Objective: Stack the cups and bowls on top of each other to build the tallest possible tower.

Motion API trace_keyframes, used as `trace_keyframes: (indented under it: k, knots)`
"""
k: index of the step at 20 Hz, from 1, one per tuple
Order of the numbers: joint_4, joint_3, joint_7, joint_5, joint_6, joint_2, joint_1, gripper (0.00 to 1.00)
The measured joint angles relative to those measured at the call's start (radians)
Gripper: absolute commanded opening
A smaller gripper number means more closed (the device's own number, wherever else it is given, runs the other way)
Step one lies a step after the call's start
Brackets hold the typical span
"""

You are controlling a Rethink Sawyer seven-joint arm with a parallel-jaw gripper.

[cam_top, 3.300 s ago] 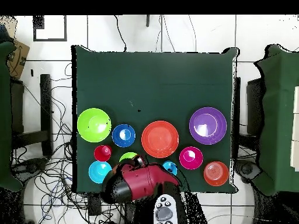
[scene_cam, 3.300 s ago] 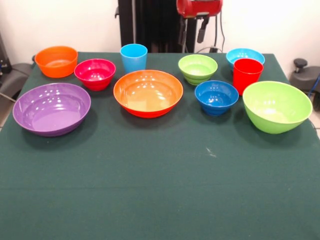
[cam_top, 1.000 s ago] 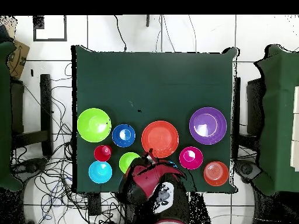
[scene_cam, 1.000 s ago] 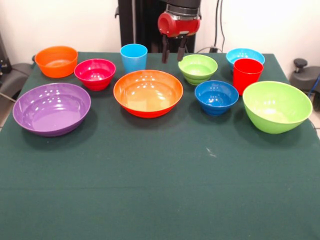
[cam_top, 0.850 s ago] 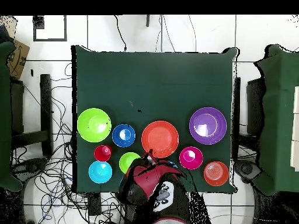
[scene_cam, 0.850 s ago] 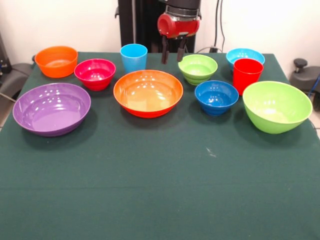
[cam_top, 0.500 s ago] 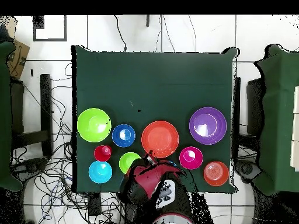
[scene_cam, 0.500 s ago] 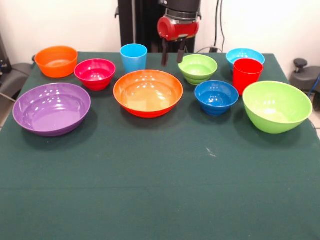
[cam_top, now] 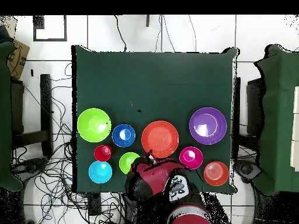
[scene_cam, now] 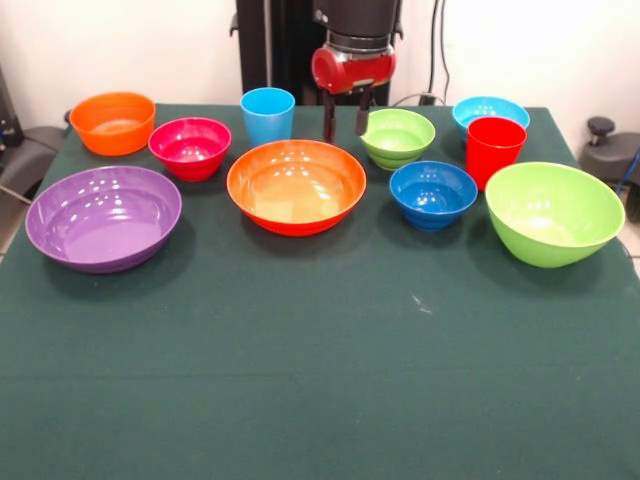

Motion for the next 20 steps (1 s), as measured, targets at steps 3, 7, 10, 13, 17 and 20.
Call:
trace_keyframes:
  k: [3,7,10,13,17,20]
  knots:
    - [0.005,0.02,0.0,0.0,0.0,0.008,-0.012,1.0]
    - [0.01,0.034,0.0,0.0,0.0,0.014,-0.017,1.0]
    - [0.015,0.046,0.0,0.0,0.0,0.015,-0.02,1.0]
    - [0.018,0.058,0.0,0.0,0.0,0.015,-0.028,1.0]
    - [0.021,0.074,0.0,0.0,0.0,0.015,-0.044,1.0]
    - [0.024,0.084,0.0,0.0,0.0,0.015,-0.055,1.0]
